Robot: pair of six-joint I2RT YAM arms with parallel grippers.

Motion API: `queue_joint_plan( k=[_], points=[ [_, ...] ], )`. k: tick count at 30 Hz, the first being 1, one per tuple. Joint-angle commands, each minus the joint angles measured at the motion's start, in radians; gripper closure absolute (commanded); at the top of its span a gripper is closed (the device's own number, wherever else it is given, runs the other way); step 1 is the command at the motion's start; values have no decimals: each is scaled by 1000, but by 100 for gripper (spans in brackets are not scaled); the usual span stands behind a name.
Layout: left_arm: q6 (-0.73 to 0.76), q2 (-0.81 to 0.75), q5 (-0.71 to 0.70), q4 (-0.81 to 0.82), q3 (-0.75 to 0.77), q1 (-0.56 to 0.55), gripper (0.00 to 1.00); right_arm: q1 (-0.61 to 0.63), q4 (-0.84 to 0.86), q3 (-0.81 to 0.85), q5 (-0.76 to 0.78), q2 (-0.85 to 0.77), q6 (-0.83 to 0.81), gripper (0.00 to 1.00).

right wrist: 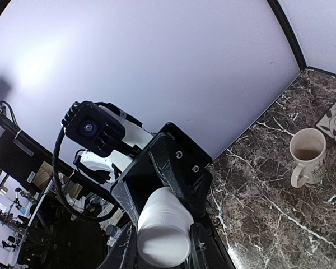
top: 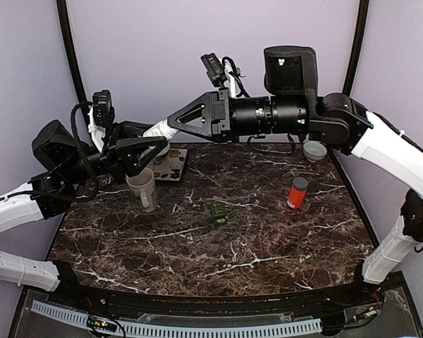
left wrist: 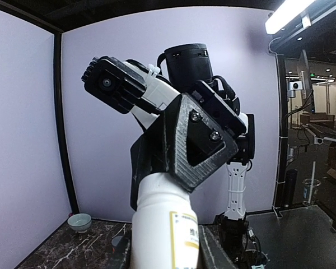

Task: Sort the pills into containers
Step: Close the lid of the pill bottle on the pill bottle.

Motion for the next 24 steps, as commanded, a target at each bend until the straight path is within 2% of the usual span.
queue_joint_plan(
  k=[1, 12, 24],
  points=[
    [174, 38, -91, -102, 32, -79, 100, 46, -107, -56, -87, 166, 51, 95],
    [437, 19, -352, -159, -3, -178, 100, 17, -113, -69, -147, 172, 116, 96],
    [737, 88, -737, -51, -26, -329, 100, 1, -205, -14, -148, 203, 142, 98]
  ],
)
